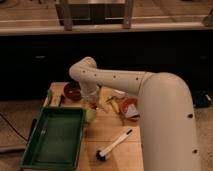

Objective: Place fork in plastic cup

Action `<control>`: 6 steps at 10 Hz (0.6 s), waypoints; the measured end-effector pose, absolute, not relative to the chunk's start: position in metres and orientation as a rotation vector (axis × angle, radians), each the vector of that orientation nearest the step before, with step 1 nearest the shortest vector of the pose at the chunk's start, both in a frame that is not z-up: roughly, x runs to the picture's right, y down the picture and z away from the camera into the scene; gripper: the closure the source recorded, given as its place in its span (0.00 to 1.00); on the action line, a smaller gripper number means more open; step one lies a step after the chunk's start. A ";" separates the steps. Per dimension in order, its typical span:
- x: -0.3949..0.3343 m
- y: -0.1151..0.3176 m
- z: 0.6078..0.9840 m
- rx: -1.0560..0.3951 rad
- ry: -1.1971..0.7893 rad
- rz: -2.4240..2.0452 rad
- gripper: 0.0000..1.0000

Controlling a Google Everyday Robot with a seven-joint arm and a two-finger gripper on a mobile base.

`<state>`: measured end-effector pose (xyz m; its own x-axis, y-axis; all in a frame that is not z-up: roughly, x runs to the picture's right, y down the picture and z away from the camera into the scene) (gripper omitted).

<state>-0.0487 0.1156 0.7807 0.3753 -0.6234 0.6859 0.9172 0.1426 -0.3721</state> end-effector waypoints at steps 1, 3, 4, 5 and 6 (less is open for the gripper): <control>-0.048 0.115 0.779 -0.849 -0.432 -1.162 0.20; -0.048 0.114 0.779 -0.848 -0.432 -1.162 0.20; -0.048 0.114 0.779 -0.848 -0.432 -1.162 0.20; -0.048 0.114 0.779 -0.848 -0.432 -1.162 0.20; -0.048 0.114 0.779 -0.847 -0.433 -1.162 0.20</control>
<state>-0.0485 0.1144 0.7788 0.3651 -0.6206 0.6939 0.9233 0.1460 -0.3552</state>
